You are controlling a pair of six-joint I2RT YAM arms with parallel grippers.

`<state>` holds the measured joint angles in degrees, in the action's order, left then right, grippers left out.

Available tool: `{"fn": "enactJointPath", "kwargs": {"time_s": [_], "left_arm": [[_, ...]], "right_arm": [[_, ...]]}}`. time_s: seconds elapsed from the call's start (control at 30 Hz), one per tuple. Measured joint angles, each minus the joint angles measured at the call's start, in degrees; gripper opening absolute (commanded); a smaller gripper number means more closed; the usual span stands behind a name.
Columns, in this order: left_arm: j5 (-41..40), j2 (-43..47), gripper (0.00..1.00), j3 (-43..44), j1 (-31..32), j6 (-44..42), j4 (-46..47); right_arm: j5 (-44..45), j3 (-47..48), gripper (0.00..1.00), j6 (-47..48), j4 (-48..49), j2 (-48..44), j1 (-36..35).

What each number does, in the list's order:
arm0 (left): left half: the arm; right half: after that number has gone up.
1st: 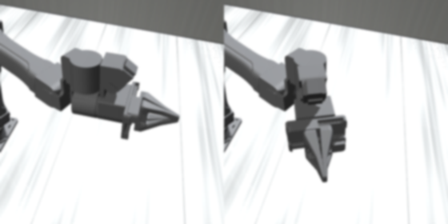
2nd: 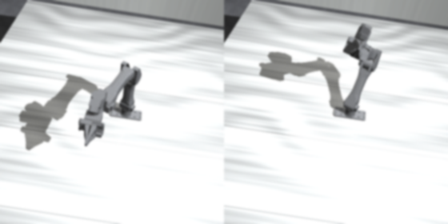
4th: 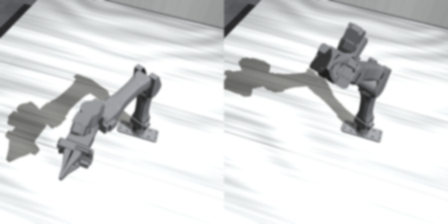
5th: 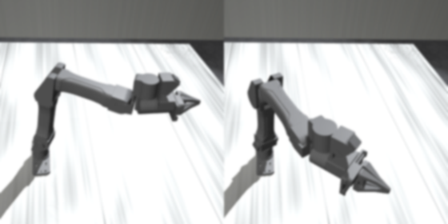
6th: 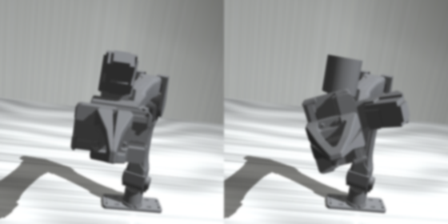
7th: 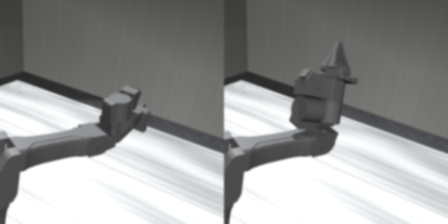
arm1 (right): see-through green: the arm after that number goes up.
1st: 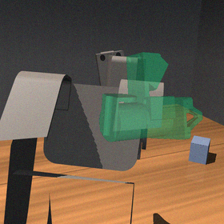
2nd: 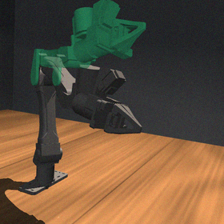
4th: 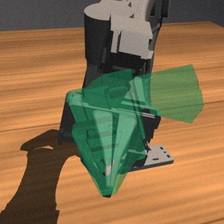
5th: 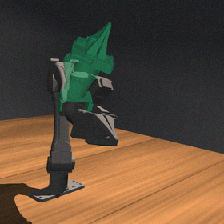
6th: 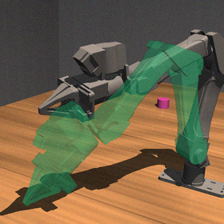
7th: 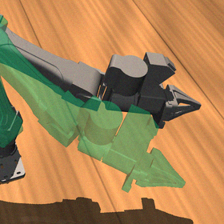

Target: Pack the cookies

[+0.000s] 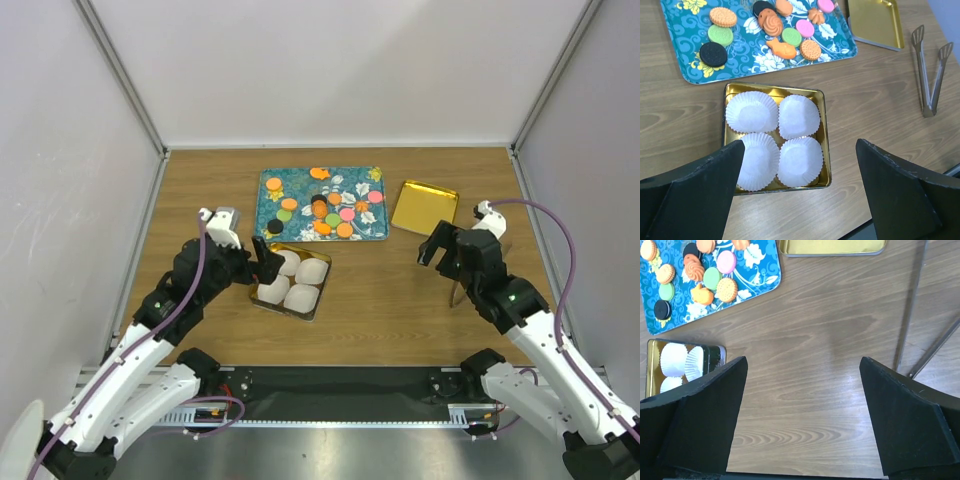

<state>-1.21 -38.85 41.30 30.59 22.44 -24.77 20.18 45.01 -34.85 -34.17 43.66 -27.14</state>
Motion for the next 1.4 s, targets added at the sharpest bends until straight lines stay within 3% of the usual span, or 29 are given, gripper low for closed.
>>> {"fn": "enactJointPath", "kwargs": {"time_s": [0.37,0.63,0.73,1.17,1.4], "left_arm": [[1.0,1.9,1.00,0.0,0.0,-0.2,-1.2],[3.6,2.5,1.00,0.0,0.0,-0.5,-1.9],[5.0,2.5,1.00,0.0,0.0,-0.5,-1.9],[8.1,2.6,1.00,0.0,0.0,-0.5,-1.9],[9.0,2.7,1.00,0.0,0.0,-0.5,-1.9]], "right_arm": [[2.4,4.2,1.00,1.0,-5.8,7.0,2.1],[-8.2,-2.4,1.00,2.6,-3.3,12.5,24.7],[-11.8,-4.2,1.00,2.5,-2.2,15.4,29.8],[-9.2,-4.4,1.00,2.4,4.3,27.5,31.3],[-8.1,-3.0,0.89,3.4,7.2,36.2,31.4]]}}
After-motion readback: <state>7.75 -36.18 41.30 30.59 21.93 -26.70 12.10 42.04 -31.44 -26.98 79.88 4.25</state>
